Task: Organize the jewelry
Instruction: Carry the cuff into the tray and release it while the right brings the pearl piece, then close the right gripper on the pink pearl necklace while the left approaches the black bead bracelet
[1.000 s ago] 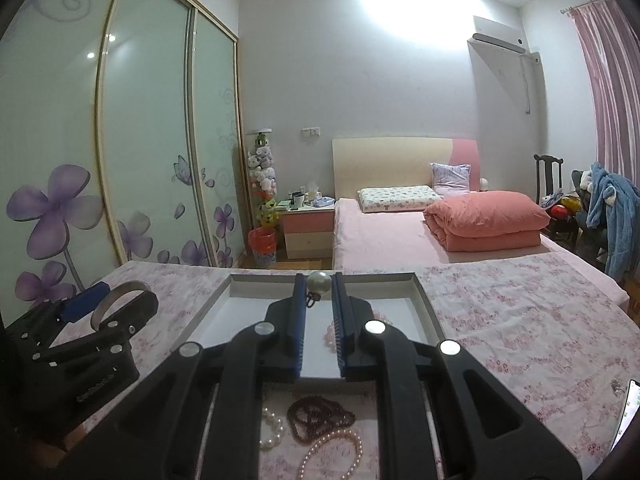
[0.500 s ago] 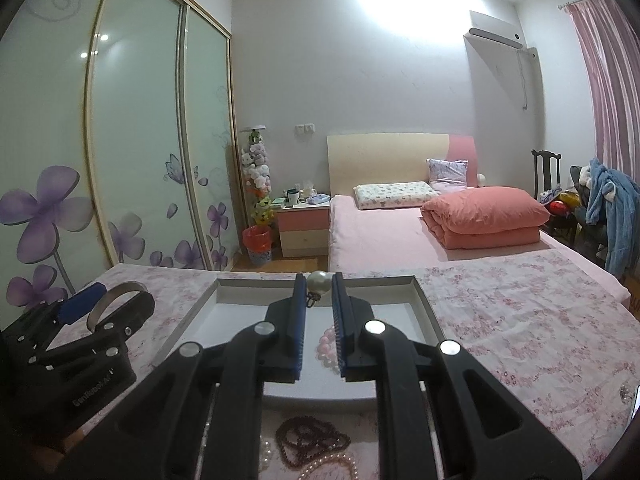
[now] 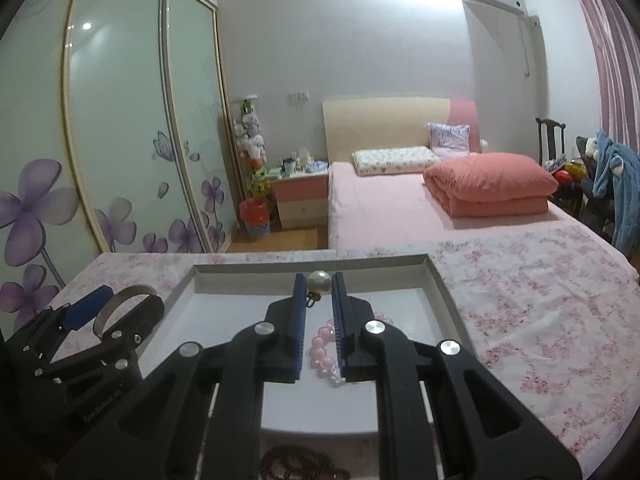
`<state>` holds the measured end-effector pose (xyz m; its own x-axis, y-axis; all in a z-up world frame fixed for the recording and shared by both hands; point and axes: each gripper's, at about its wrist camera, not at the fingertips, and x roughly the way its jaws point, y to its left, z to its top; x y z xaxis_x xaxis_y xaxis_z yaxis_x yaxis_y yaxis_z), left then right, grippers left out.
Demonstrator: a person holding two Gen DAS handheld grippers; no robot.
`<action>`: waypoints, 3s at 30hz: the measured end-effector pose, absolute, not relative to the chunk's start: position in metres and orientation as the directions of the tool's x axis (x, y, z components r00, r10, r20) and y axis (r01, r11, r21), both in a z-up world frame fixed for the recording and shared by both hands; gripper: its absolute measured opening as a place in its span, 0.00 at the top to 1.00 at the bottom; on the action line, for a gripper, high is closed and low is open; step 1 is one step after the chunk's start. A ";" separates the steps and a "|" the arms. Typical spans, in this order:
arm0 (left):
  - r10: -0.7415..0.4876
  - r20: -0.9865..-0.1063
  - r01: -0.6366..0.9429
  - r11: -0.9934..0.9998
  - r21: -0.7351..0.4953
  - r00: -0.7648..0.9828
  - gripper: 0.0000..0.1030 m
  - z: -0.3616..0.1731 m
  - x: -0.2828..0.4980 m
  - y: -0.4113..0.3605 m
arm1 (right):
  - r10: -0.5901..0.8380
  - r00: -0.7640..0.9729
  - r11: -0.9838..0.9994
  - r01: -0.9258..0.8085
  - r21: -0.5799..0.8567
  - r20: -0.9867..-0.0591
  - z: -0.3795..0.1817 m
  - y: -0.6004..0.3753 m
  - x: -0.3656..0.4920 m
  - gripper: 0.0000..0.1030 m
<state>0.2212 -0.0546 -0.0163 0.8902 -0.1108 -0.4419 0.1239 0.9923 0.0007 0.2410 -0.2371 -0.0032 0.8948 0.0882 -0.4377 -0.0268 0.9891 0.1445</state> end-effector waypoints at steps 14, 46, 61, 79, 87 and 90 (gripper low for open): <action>-0.135 -0.464 0.145 0.989 -0.014 0.875 0.32 -0.018 0.240 -0.056 | 0.128 0.845 0.979 -0.024 0.202 -0.519 -0.022 -0.242 0.272 0.79; -0.067 -0.624 0.057 0.998 -0.036 0.779 0.32 -0.044 0.157 0.041 | 0.152 0.632 0.984 -0.026 0.175 -0.760 -0.082 -0.253 0.156 0.79; -0.046 -0.743 0.093 0.995 0.022 0.667 0.31 -0.072 0.177 0.018 | 0.052 0.621 0.995 0.037 0.096 -0.782 -0.090 -0.271 0.163 0.93; -0.042 -0.772 0.109 0.993 0.036 0.634 0.47 -0.082 0.188 0.007 | 0.075 0.624 0.992 0.037 0.124 -0.777 -0.090 -0.274 0.164 0.93; -0.040 -0.769 0.096 0.995 0.027 0.638 0.47 -0.080 0.187 0.010 | 0.085 0.625 0.990 0.038 0.139 -0.776 -0.090 -0.276 0.164 0.93; -0.036 -0.756 0.097 0.995 0.037 0.653 0.47 -0.077 0.184 0.009 | 0.087 0.625 0.989 0.038 0.142 -0.776 -0.090 -0.276 0.164 0.93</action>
